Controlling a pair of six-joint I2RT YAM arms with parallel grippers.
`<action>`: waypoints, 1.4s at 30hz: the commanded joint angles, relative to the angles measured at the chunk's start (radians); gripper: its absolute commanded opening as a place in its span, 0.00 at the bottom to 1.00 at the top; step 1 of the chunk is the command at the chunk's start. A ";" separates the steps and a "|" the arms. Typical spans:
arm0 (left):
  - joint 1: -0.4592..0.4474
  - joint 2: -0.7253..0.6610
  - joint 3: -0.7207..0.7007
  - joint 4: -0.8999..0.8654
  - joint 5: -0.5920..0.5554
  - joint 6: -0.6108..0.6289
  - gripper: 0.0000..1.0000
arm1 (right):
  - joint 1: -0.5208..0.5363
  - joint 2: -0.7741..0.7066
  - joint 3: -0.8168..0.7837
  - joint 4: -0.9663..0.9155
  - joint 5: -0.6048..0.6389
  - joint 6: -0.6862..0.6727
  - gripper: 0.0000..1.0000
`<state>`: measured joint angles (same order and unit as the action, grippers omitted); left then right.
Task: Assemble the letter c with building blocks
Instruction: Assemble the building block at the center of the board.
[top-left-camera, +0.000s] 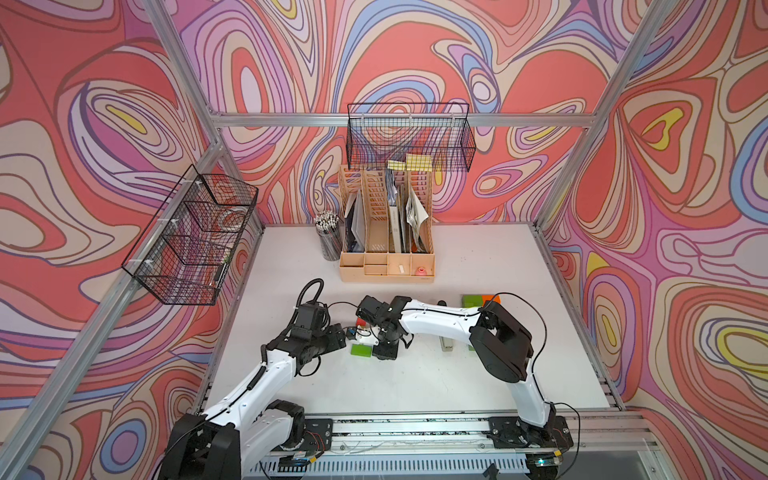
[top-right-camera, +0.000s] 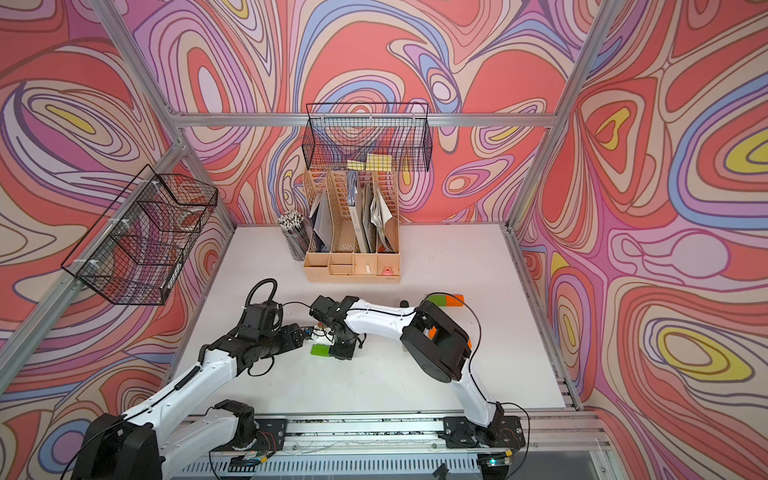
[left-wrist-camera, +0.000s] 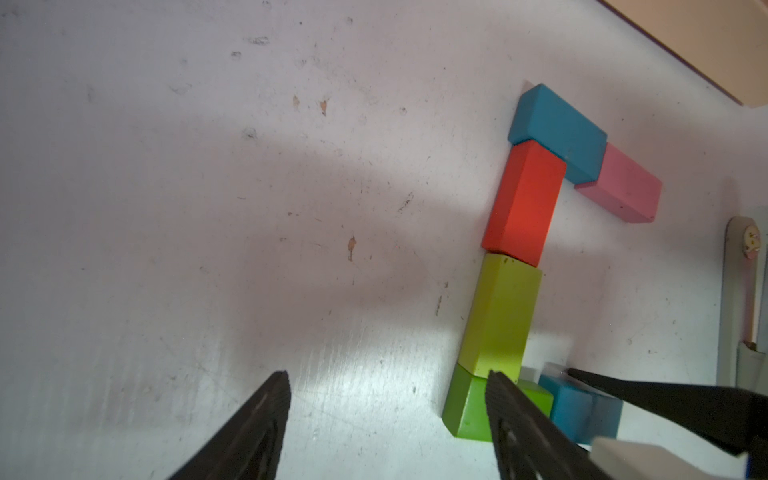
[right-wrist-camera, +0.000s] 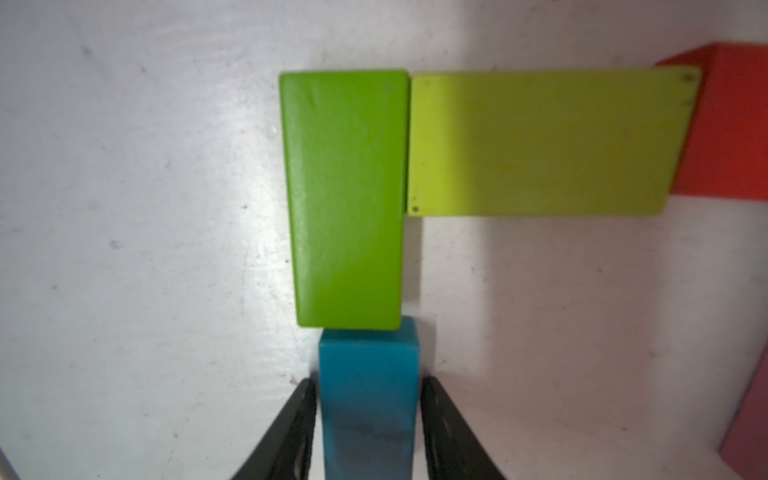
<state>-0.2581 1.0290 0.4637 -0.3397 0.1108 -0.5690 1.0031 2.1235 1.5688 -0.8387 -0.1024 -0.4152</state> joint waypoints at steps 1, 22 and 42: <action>0.007 -0.006 0.002 0.000 -0.013 0.011 0.77 | 0.007 0.006 -0.037 0.018 -0.014 0.015 0.43; 0.008 0.002 0.009 -0.001 -0.017 0.021 0.77 | 0.006 -0.035 -0.082 0.052 -0.029 0.004 0.33; 0.007 0.001 0.009 -0.002 -0.017 0.022 0.77 | 0.006 -0.034 -0.078 0.062 -0.053 0.007 0.35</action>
<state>-0.2550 1.0290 0.4637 -0.3397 0.1070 -0.5537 1.0031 2.0926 1.5124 -0.7704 -0.1318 -0.4068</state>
